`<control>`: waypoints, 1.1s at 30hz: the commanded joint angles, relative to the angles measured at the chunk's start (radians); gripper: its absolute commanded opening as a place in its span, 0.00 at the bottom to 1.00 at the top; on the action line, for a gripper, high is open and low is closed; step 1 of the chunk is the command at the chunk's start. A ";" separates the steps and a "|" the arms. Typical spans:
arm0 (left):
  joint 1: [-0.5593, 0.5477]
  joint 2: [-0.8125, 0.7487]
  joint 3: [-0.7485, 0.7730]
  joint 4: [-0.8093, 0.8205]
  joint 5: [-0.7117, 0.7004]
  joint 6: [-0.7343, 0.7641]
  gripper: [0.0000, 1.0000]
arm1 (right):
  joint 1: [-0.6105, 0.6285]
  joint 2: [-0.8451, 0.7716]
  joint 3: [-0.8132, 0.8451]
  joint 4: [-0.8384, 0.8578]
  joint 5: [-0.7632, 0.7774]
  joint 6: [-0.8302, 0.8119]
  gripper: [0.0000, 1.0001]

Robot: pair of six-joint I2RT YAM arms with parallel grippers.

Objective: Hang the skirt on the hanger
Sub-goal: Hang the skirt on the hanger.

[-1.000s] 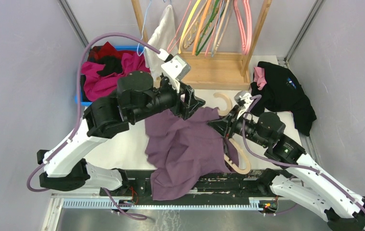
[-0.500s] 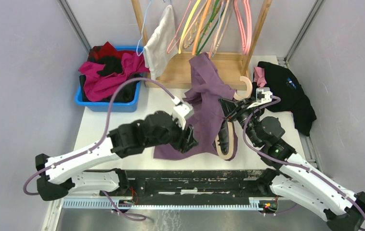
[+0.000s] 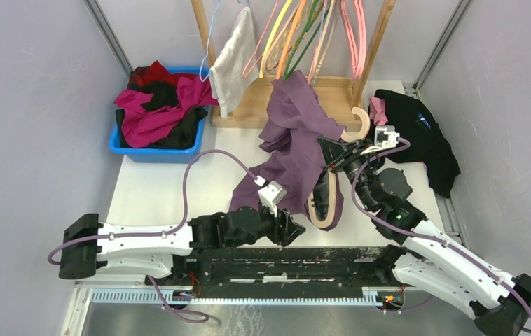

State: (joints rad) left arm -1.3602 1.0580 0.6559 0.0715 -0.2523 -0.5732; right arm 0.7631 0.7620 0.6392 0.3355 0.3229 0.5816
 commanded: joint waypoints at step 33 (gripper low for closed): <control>-0.043 0.098 0.016 0.287 -0.390 -0.178 0.03 | 0.008 -0.154 -0.035 0.095 0.058 0.051 0.01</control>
State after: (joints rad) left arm -1.3918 1.2678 0.6384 0.4385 -0.6147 -0.7292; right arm 0.7658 0.6395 0.5900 0.3107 0.3588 0.6323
